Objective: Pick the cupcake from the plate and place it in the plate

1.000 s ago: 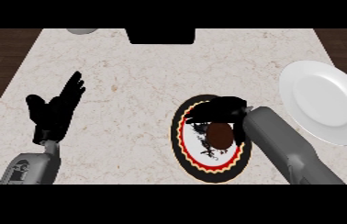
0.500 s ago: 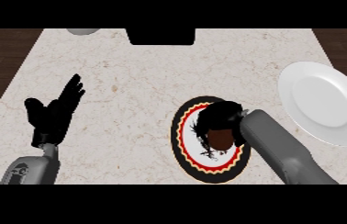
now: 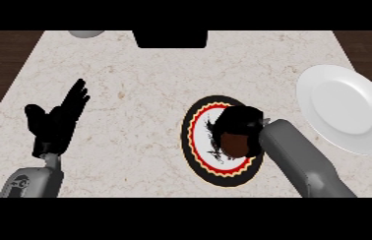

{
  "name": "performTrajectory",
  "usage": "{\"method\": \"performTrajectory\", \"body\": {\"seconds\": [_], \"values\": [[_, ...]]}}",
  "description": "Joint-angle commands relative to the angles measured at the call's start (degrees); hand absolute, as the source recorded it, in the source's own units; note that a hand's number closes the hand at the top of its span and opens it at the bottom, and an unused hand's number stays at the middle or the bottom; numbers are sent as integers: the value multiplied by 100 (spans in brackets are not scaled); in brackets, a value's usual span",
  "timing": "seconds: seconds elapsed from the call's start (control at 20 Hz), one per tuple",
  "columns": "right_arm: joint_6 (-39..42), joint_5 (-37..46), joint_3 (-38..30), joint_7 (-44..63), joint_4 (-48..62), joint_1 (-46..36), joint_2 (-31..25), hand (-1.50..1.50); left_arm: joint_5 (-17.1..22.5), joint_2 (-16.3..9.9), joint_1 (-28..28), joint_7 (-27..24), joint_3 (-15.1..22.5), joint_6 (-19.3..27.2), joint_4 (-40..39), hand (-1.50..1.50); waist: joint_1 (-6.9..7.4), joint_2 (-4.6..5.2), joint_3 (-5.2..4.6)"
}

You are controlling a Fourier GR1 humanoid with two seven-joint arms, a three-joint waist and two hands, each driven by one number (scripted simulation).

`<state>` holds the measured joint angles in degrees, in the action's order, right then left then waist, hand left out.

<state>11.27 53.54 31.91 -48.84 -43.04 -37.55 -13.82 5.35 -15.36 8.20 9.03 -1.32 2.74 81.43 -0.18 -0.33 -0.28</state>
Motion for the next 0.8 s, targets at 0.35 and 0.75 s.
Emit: {"method": "performTrajectory", "body": {"seconds": [0.35, 0.75], "values": [[-2121, -978, -2929, 4808, 610, -410, -35, 150, -15, -55, -143, 23, -130, 104, -7, 0, -284, -63, 14], [-4854, 490, -3097, 7473, 237, -941, -206, 150, 32, -44, -4, -55, -133, 8, -45, 0, -82, 0, 7]]}}
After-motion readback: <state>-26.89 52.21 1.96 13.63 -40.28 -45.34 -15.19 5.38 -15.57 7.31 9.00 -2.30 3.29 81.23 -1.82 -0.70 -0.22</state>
